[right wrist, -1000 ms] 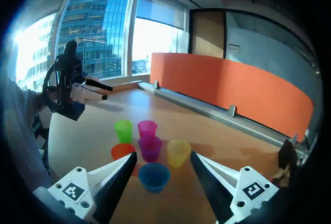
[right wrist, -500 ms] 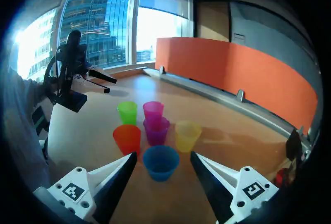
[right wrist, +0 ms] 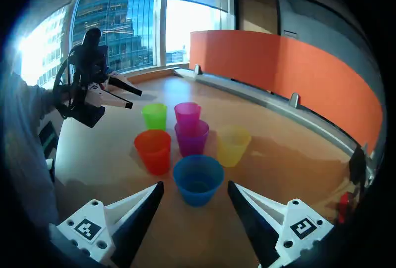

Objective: Pour water

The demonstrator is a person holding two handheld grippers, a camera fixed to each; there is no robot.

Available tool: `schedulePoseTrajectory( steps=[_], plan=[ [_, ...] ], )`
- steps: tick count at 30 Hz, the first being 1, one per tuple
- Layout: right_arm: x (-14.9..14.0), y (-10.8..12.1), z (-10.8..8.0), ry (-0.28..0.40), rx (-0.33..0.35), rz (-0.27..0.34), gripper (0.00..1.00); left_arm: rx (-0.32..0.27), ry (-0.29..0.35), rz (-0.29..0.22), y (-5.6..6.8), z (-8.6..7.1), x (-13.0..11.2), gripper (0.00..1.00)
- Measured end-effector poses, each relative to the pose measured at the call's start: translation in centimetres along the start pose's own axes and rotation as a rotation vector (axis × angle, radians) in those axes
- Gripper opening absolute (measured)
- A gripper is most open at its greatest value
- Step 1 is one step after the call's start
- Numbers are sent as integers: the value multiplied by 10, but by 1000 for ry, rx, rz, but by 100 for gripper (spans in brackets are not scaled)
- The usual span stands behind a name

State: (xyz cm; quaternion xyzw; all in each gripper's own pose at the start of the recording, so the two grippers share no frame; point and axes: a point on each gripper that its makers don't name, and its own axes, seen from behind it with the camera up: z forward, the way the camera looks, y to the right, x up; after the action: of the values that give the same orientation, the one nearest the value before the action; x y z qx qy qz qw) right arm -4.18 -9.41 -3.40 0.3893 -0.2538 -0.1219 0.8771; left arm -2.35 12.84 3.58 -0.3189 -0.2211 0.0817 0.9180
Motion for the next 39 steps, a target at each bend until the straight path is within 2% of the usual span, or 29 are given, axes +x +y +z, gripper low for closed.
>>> schedulePoseTrajectory(
  steps=[14, 20, 29, 39],
  plan=[
    [-17, 3, 18, -42, 5, 7, 100, -11, -76, 8, -5, 24, -27, 98],
    [-22, 3, 30, -61, 13, 5, 100, -36, -103, 16, -5, 36, -33, 97],
    [-20, 4, 47, -73, 26, 2, 100, -63, -116, 35, -5, 52, -31, 97],
    [-14, 6, 53, -70, 33, -2, 100, -96, -125, 45, 1, 66, -26, 98]
  ],
)
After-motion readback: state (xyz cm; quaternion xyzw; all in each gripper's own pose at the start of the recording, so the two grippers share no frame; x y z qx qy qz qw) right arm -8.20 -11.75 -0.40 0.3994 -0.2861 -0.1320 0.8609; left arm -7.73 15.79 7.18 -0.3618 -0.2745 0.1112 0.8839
